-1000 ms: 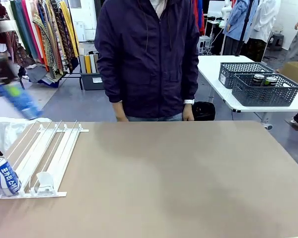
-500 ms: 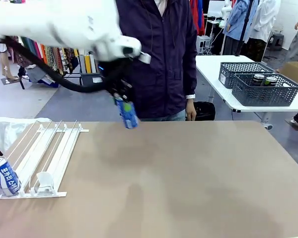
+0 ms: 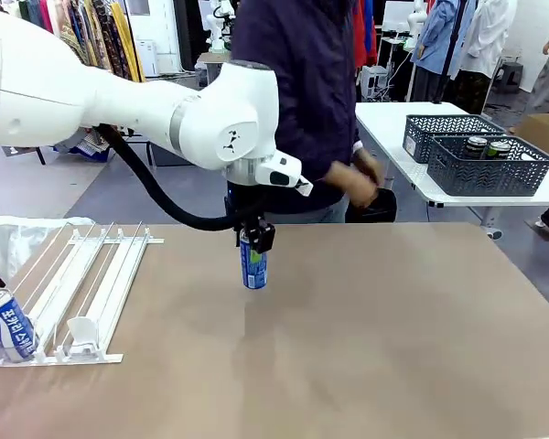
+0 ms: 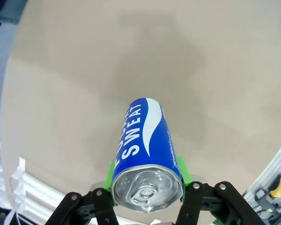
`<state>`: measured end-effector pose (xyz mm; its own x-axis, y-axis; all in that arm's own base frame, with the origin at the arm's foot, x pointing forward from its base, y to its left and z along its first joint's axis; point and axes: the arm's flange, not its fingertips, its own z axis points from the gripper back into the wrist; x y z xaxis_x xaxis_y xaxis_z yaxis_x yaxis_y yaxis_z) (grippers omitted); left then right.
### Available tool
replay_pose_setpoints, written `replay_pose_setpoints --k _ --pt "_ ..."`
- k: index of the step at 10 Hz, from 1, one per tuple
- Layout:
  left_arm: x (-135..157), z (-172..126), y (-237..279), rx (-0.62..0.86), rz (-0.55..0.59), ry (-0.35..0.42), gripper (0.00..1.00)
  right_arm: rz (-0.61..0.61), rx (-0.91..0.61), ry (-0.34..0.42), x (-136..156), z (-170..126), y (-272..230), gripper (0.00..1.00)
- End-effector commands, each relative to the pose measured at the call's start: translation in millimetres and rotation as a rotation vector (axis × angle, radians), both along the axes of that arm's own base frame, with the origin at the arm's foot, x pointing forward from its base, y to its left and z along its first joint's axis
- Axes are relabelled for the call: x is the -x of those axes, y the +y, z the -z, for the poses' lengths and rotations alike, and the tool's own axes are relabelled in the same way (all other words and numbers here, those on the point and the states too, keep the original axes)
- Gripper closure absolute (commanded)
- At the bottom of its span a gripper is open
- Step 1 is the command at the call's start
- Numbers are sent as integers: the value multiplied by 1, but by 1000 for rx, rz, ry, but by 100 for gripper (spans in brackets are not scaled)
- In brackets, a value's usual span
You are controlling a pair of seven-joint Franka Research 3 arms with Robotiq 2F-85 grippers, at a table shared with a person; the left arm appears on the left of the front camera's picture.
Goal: Retrieve and store the cans from the dispenser.
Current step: Pick up one can from the Automatic Can Dispenser and place it in the middle of the table.
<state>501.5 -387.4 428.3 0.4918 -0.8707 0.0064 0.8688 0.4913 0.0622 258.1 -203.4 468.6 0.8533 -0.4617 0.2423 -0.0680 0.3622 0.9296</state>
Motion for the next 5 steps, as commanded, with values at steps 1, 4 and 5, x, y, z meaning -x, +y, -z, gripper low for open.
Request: replay_pose_setpoints --k 1,4,5 --pt "1 9 -3 4 81 -11 100 -4 -4 -21 0 -1 -1 0" --pt "5 31 -10 8 162 75 100 -4 -4 -21 0 -1 -1 0" --pt "6 31 -11 11 167 83 100 -4 -4 -21 0 -1 -1 0"
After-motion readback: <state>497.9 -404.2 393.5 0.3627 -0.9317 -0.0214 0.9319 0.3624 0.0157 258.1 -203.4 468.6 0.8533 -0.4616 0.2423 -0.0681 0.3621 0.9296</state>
